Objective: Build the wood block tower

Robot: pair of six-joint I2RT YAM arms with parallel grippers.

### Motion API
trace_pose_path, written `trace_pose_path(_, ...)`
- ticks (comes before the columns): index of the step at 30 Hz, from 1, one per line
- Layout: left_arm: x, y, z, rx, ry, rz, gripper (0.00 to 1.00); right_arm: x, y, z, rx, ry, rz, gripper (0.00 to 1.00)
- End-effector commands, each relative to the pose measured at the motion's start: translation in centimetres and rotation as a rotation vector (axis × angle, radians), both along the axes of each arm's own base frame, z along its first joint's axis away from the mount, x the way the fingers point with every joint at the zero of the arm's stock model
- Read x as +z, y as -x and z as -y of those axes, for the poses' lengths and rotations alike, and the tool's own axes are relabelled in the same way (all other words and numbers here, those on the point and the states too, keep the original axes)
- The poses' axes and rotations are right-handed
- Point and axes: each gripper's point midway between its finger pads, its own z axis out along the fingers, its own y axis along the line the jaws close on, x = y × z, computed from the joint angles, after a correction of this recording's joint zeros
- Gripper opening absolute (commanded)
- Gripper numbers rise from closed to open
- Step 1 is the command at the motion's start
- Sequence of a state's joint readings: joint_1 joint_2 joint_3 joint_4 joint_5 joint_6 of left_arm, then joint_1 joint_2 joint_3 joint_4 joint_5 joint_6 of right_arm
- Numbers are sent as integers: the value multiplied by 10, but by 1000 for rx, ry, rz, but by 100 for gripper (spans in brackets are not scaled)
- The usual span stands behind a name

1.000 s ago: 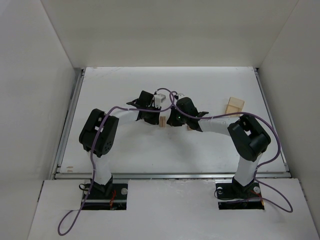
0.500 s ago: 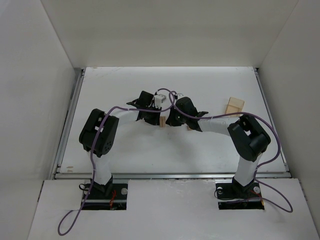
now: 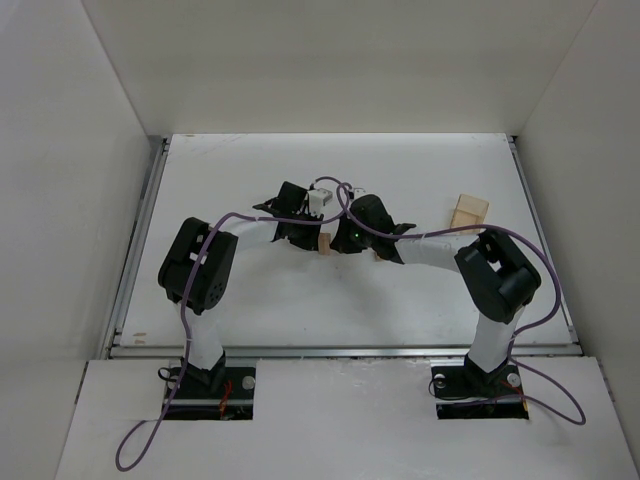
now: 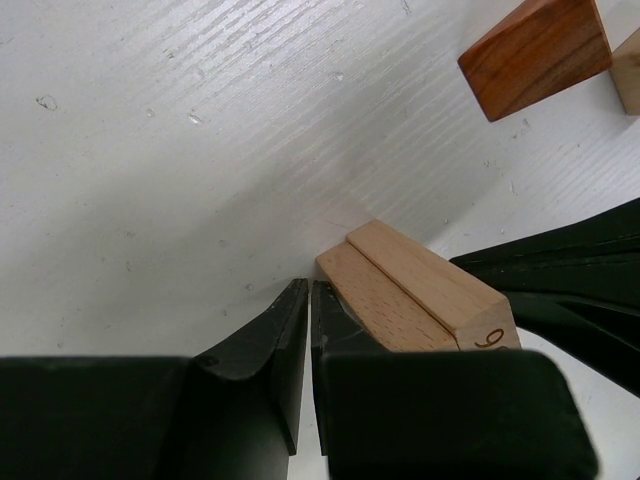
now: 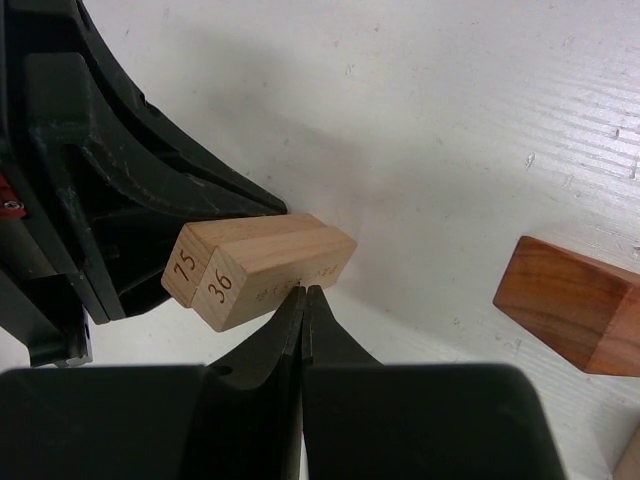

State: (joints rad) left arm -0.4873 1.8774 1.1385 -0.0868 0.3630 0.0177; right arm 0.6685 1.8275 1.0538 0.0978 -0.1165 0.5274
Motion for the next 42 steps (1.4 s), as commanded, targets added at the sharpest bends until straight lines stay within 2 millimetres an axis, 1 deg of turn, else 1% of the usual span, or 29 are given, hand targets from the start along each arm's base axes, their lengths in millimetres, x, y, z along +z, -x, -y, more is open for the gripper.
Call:
trace_pose_path(1, 8, 2, 4, -15, 18, 2, 5, 18, -12, -13, 7, -34, 61, 0)
trace_pose_path(2, 8, 2, 4, -15, 18, 2, 5, 21, -13, -10, -3, -28, 66, 0)
trace_pose_path(5, 9, 1, 1, -4, 4, 7, 5, 18, -14, -6, -22, -9, 66, 0)
trace_pose_path(6, 9, 1, 1, -4, 4, 7, 1, 18, -16, -5, -32, -3, 70, 0)
trace_pose_path(8, 12, -2, -2, 9, -8, 24, 0, 20, -16, -3, -40, 2, 74, 0)
trace_pose_path(10, 12, 1, -3, 16, -6, 18, 0, 18, -16, -1, -48, 12, 71, 0)
trace_pose_path(12, 14, 2, -3, 16, -1, 27, 0, 19, -16, -1, -53, 7, 65, 0)
trace_pose_path(13, 14, 2, -3, 16, -1, 27, 0, 23, -19, -3, -53, 0, 74, 0)
trace_pose_path(15, 15, 3, -1, 8, 9, 22, 0, 23, -19, -3, -53, 0, 74, 0)
trace_pose_path(16, 15, 3, -1, 8, 9, 22, 0, 27, -21, -4, -54, -6, 81, 0)
trace_pose_path(20, 15, 5, 1, 0, 19, 17, 0, 31, -22, -7, -46, -16, 84, 0)
trace_pose_path(22, 20, 7, 4, -13, 40, 16, 0, 31, -20, -8, -39, -20, 81, 0)
trace_pose_path(23, 16, 10, 2, -13, 35, 7, 0, 35, -22, -10, -39, -26, 88, 0)
trace_pose_path(24, 18, 9, 4, -20, 47, 11, 0, 37, -22, -12, -32, -36, 92, 0)
trace_pose_path(25, 18, 9, 4, -20, 47, 11, 0, 32, -22, -12, -32, -31, 85, 0)
trace_pose_path(29, 18, 9, 4, -20, 47, 11, 0, 32, -21, -13, -24, -35, 81, 0)
trace_pose_path(30, 18, 9, 4, -20, 47, 11, 0, 28, -21, -13, -24, -29, 74, 0)
trace_pose_path(42, 19, 8, 6, -13, 54, 14, 0, 28, -21, -13, -24, -29, 74, 0)
